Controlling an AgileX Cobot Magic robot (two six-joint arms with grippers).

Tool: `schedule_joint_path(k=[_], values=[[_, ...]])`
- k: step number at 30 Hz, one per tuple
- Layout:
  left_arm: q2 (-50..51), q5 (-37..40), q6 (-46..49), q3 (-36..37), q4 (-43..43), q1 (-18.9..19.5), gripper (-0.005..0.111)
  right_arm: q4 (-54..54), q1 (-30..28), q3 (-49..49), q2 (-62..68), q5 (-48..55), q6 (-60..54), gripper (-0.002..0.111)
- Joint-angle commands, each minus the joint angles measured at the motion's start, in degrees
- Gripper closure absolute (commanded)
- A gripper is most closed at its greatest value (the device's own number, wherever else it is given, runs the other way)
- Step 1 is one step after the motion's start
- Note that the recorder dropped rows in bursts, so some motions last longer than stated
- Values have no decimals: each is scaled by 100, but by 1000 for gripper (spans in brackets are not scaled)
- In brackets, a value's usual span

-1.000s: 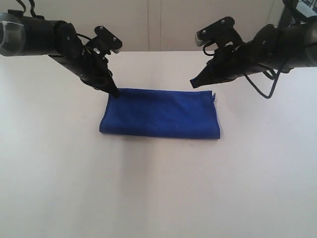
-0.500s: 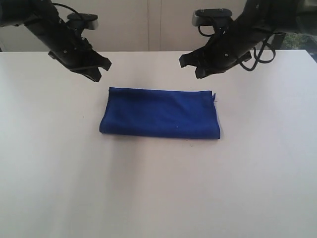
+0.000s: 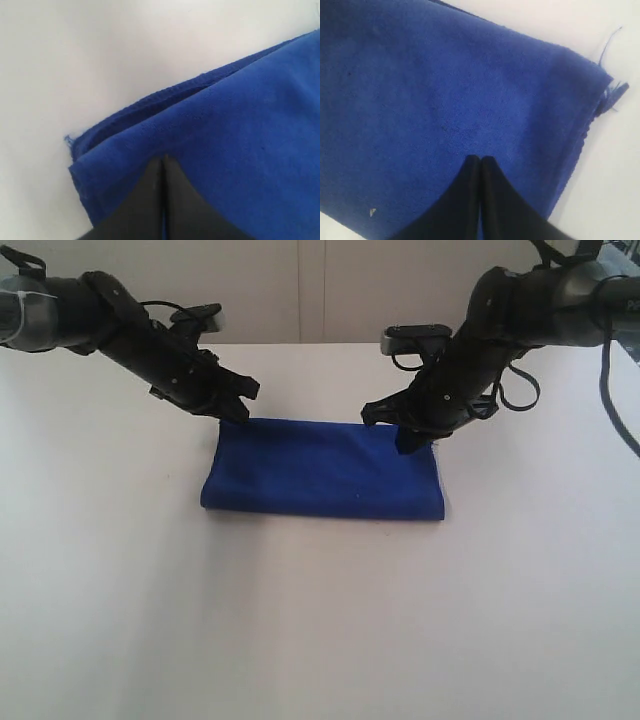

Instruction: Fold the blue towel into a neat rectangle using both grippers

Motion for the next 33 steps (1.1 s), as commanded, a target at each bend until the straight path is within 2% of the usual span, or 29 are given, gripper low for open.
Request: schedule_joint_path(k=[1,8,13,18,21,33], values=[[118,-249,38,-39,-190,-5,107,-26,-25,-27,-1,2,21,108],[181,-807,38,-39,-217,-5,107,-26,-25,-27,11,2,21,108],[194,-626,38,-39,-238,-5,107,-37,-25,-27,10,-66,21,108],[-185,-268,579,-39,-238,-5,107,-37,-25,-27,10,-90,-21,108],[50,-123,607,-29,-238,-5,107,-37,-25,-27,10,-112,-21,108],[400,-628,619,-29,-238,-5,107,-37,-25,-27,10,-112,-21,108]])
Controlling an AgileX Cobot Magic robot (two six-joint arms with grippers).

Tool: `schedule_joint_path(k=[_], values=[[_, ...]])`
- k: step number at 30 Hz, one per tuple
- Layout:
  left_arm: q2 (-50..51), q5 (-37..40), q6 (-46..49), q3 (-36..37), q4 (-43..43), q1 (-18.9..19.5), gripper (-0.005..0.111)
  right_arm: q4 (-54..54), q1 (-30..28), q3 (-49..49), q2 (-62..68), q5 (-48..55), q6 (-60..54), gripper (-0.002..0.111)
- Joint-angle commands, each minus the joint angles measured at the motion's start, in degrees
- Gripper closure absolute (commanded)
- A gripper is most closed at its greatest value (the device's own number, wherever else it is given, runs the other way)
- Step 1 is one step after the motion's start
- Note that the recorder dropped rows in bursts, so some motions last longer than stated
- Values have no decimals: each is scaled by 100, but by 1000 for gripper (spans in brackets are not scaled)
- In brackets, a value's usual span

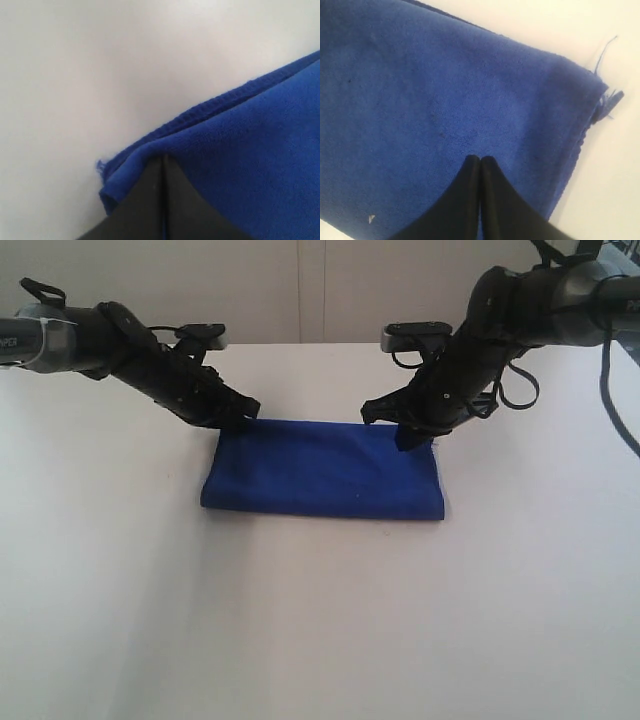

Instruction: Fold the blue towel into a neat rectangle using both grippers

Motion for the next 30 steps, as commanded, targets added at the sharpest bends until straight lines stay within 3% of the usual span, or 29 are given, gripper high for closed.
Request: schedule_joint_path(k=[1,4,10,15,22,30], values=[[-1,-9,21,16,-66,-5,107,-37,-25,-13,10,-21,-21,108],[-13,-91,21,4,124,9,107,-48,-25,-13,10,-13,-21,108],[-699,1572,21,-121,381,277,107,-48,-25,-13,-243,212,1,108],[-806,2401,21,-81,422,83,107,-48,-25,-1,-323,777,124,108],[-806,1951,21,293,534,-342,107,-48,-25,157,-323,802,124,108],[-680,1360,21,691,534,-400,107,-37,-25,156,-285,757,124,108]])
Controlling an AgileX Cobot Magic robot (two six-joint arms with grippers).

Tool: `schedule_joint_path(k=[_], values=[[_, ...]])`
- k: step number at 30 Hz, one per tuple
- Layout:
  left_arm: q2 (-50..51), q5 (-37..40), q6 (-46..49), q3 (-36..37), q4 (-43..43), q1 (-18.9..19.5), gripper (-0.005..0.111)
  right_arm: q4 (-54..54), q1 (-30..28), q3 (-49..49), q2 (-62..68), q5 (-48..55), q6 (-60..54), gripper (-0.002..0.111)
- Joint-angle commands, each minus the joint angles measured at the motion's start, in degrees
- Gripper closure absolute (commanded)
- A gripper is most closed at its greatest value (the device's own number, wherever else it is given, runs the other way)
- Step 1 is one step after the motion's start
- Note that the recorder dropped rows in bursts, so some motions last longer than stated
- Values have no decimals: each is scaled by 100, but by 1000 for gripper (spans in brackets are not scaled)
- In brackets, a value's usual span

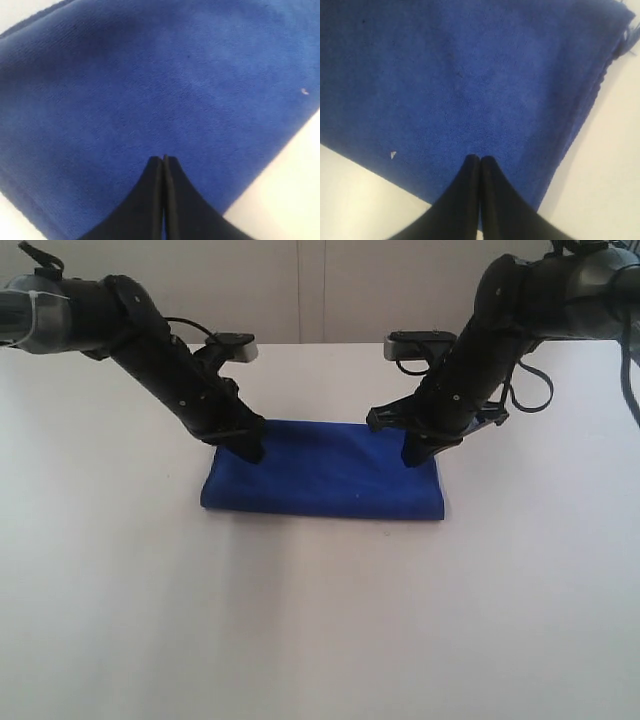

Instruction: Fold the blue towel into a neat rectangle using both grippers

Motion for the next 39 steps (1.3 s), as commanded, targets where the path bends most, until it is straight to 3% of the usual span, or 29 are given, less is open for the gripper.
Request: schedule_joint_path(k=[1,8,16,24,35,39], values=[[144,-115,0,189,-12,-20,107,-14,-25,23,-18,-40,15,108],[402,-99,-14,211,-12,-20,107,-14,-25,23,-18,-40,15,108],[-148,151,-151,211,32,-10,107,-14,-25,23,-18,-79,15,108],[-428,451,-618,237,1162,41,107,-14,-25,23,-18,39,24,108],[-428,-619,-670,1133,1308,41,107,-14,-25,23,-18,47,124,108],[-428,-646,-670,1250,1308,41,107,-14,-25,23,-18,47,124,108]])
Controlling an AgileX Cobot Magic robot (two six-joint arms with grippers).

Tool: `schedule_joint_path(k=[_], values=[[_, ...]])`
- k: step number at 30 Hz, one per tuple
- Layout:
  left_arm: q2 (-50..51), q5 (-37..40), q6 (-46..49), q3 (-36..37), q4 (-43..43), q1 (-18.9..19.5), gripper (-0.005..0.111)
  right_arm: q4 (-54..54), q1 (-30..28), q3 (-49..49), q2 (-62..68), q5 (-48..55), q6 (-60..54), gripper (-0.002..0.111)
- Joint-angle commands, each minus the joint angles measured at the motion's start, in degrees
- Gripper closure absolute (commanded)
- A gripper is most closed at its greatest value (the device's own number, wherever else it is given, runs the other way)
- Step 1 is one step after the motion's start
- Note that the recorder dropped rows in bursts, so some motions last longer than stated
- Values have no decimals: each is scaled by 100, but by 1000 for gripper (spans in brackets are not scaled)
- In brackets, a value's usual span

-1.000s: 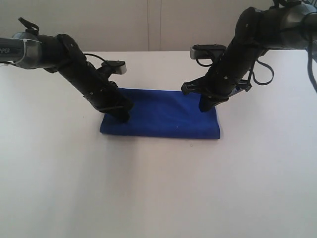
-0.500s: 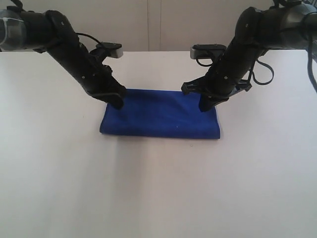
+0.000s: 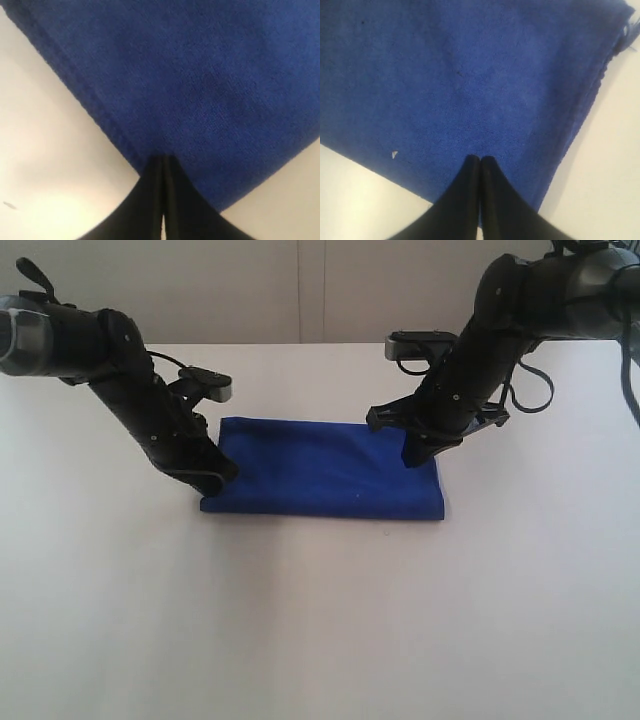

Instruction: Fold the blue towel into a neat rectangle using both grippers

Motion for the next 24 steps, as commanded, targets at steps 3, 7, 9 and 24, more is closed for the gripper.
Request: schedule_joint_path(k=[3,7,9,24], values=[[-41,62,-30,161,-35,31,107,-14,-25,23,-18,14,26,108],[-41,334,-30,161,-35,31,107,-14,-25,23,-18,25,26,108],[-41,441,-98,161,-50,31,107,-14,-25,23,-18,25,26,108],[-117,619,-178,150,-208,31,107,-14,-25,12,-56,228,164,108]])
